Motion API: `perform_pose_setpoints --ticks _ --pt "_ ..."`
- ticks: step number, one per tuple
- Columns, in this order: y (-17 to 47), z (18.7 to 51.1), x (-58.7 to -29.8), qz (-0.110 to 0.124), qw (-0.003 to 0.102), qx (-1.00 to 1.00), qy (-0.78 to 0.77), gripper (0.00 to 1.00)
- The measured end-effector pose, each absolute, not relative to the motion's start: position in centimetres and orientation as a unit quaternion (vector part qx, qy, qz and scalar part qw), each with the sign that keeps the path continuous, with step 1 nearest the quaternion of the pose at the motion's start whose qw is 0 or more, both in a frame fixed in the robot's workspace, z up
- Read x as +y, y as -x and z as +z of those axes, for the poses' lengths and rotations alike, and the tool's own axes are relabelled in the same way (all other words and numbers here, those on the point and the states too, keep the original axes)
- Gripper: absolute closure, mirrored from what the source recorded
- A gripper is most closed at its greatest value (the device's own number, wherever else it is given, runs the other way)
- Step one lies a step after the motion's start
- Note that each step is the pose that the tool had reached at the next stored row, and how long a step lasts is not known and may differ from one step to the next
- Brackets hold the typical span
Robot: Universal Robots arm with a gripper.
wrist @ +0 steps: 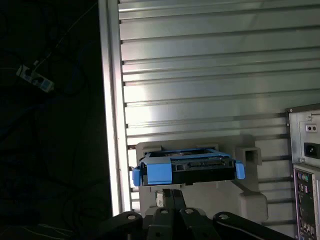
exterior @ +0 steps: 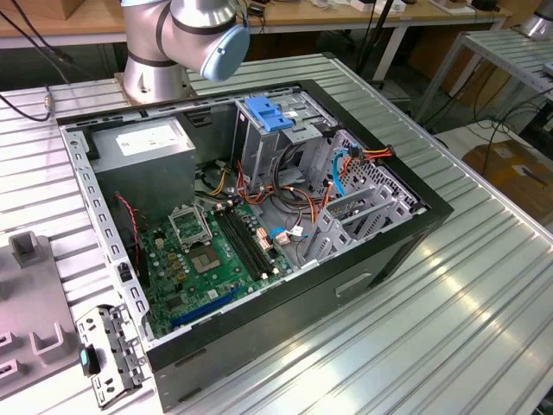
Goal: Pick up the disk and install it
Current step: 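Reach for the disk, then pick up the disk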
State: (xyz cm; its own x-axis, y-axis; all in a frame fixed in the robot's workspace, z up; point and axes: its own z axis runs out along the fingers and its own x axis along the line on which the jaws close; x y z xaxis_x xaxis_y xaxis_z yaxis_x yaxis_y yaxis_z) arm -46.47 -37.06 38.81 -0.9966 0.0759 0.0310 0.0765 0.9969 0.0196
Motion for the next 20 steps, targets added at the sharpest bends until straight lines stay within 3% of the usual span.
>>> perform_pose_setpoints --ticks 20 --pt "47.21 38.79 -36.59 -0.01 0.016 -0.999 0.038 0.89"
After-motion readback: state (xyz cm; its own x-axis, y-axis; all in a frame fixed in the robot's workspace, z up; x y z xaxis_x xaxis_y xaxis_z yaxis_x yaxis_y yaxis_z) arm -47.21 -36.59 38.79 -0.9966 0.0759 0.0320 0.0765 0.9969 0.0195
